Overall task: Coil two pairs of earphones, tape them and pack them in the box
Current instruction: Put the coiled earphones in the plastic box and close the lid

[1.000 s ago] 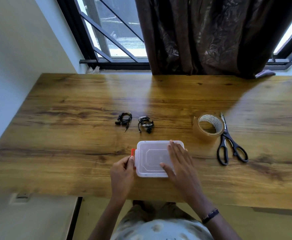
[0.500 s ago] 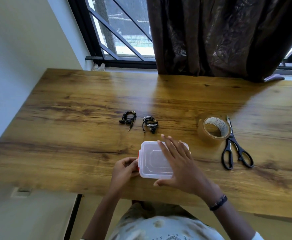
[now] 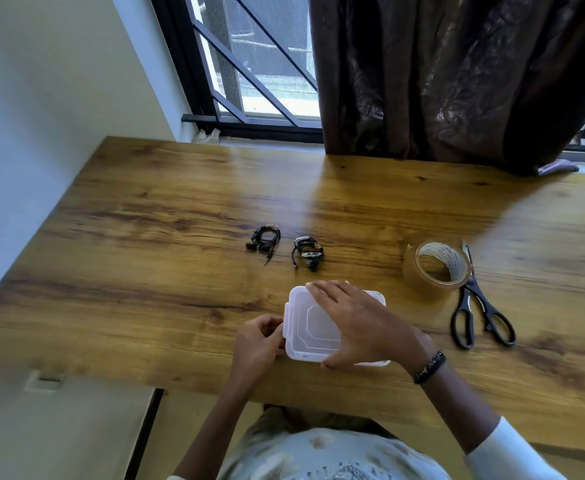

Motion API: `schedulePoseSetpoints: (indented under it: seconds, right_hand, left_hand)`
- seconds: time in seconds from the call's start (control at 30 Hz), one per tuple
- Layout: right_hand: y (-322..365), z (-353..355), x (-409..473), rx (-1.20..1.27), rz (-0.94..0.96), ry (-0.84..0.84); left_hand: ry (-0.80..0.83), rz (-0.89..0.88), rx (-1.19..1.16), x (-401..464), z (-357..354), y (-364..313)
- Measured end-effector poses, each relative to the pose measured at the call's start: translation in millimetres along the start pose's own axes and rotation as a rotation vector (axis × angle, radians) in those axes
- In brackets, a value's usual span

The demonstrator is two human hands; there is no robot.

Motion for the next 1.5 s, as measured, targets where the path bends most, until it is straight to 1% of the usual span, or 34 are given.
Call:
schedulePoseSetpoints:
  seconds: [0.13, 0.23, 0.3, 0.37, 0.43, 0.57, 0.6, 0.7, 0.77, 0.8, 0.87, 0.9, 0.93, 0.97, 1.0, 1.03, 1.07, 1.13, 1.17, 1.2, 1.23, 1.3, 1.4, 1.47, 1.5]
  right_hand:
    - [-1, 14, -6, 0.082, 0.018, -0.049]
    - [-13, 29, -17, 0.297, -0.022, -0.117]
    - [-26, 39, -29, 0.511, -0.059, -0.222]
    - [-40, 44, -47, 0.809, -0.108, -0.346]
    - [-50, 40, -65, 1.121, -0.113, -0.46]
    - [-63, -3, -94, 1.729, -0.144, -0.624]
    - [-63, -13, -100, 1.85, -0.182, -0.688]
    - [-66, -35, -113, 2.12, -0.273, -0.818]
    - [-67, -49, -115, 2.28, -0.31, -0.834]
    - [-68, -56, -116, 2.323, -0.361, -0.833]
    - [-70, -65, -118, 2.28, -0.443, -0.879]
    - [-70, -65, -117, 2.226, -0.475, -0.906]
    - [-72, -67, -116, 2.189, -0.496, -0.922]
    - [-74, -67, -116, 2.152, -0.516, -0.938]
    - [-76, -66, -116, 2.092, -0.547, -0.942]
    - [-79, -68, -116, 1.999, -0.617, -0.929]
    - [-84, -72, -117, 1.917, -0.673, -0.911]
    - [-91, -73, -116, 1.803, -0.725, -0.889]
    - [-93, -72, -115, 1.755, -0.739, -0.881]
    - [-93, -70, -114, 1.699, -0.753, -0.868]
    - [-93, -67, -113, 1.616, -0.77, -0.847]
    - [-92, -59, -111, 1.4, -0.818, -0.8]
    - [-98, -52, -113, 0.97, -0.877, -0.747]
    - [-101, -45, -113, 0.741, -0.864, -0.739]
    - [-101, -43, -113, 0.674, -0.851, -0.751]
  left_hand:
    - [-0.03, -0.002, 0.016, 0, 1, 1]
    - [-0.05, -0.01, 0.027, 3, 5, 1]
    - [-0.056, -0.011, 0.02, 5, 9, 0]
    - [-0.068, -0.027, 0.033, 6, 13, 0]
    - [-0.085, -0.056, 0.062, 9, 18, -2]
    - [-0.139, -0.079, 0.102, 17, 34, -5]
    - [-0.156, -0.08, 0.106, 20, 38, -5]
    - [-0.191, -0.074, 0.101, 28, 49, -3]
    - [-0.2, -0.05, 0.096, 32, 55, 0]
    - [-0.206, -0.04, 0.096, 33, 57, 0]
    - [-0.263, -0.028, 0.102, 32, 60, -3]
    - [-0.349, -0.048, 0.125, 27, 62, -8]
    - [-0.462, -0.109, 0.159, 19, 63, -18]
    - [-0.568, -0.216, 0.198, 6, 62, -32]
    - [-0.616, -0.347, 0.22, -9, 56, -48]
    - [-0.585, -0.472, 0.238, -24, 43, -63]
    - [-0.477, -0.578, 0.26, -38, 27, -76]
    - [-0.123, -0.723, 0.355, -59, -18, -88]
    - [0.041, -0.784, 0.444, -68, -41, -88]
    - [0.15, -0.854, 0.551, -76, -62, -83]
    - [0.21, -0.925, 0.639, -82, -78, -79]
    - [0.268, -1.029, 0.791, -86, -100, -65]
    - [0.275, -1.124, 1.073, -79, -113, -48]
    - [0.302, -1.148, 1.136, -74, -114, -41]
    - [0.307, -1.143, 1.142, -73, -114, -40]
Point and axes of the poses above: each hand's wrist, its own x-axis towards the middle knuckle, its own z-axis out of the back of the hand, y = z × x, the point moved 6 cm from there along x, towards the middle knuckle, and after that the axes turned 7 degrees about z, right-handed, at the moved point
